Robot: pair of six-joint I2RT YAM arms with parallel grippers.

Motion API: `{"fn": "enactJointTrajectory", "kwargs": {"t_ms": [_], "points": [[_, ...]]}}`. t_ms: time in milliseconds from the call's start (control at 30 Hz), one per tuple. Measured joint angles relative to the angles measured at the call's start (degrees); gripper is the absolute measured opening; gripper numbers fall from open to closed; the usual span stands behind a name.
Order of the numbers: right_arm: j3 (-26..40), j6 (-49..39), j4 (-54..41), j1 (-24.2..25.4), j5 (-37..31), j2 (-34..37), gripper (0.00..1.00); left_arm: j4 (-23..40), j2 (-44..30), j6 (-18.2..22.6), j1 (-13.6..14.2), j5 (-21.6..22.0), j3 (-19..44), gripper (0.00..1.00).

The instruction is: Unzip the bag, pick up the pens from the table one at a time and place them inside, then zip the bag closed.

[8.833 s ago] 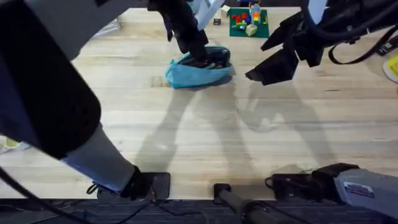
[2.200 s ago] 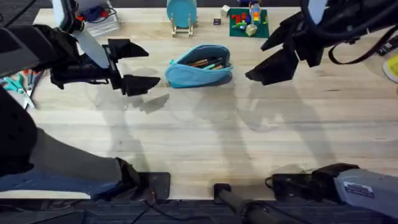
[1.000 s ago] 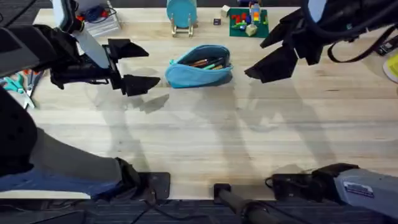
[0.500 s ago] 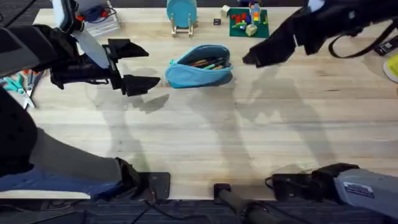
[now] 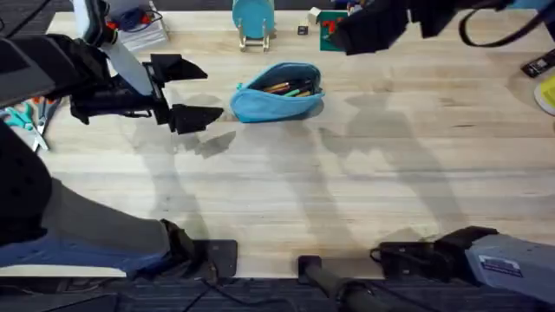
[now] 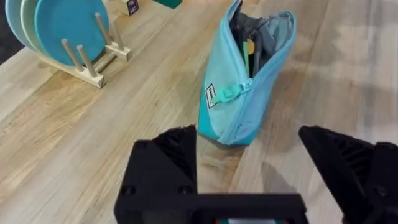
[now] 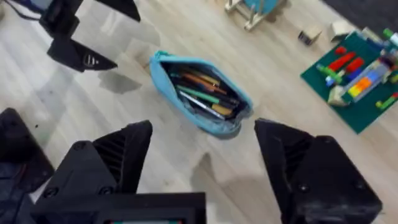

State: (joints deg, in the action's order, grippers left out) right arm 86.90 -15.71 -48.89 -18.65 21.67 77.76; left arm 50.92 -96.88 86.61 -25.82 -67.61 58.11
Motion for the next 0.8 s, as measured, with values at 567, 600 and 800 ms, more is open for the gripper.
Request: {"fn": "enactJointTrajectory", "kwargs": {"t_ms": [567, 600, 800], "points": [[3.8, 0.5, 8.6, -11.6, -6.3, 11.3, 0.996, 0.0, 0.0, 0.0, 0.0, 0.0, 0.0, 0.993], [4.2, 0.5, 9.1, -12.1, -6.4, 12.0, 0.997, 0.0, 0.0, 0.0, 0.0, 0.0, 0.0, 0.993], [5.4, 0.5, 13.4, -15.4, -6.7, 15.6, 0.996, 0.0, 0.0, 0.0, 0.0, 0.0, 0.0, 0.993]]}}
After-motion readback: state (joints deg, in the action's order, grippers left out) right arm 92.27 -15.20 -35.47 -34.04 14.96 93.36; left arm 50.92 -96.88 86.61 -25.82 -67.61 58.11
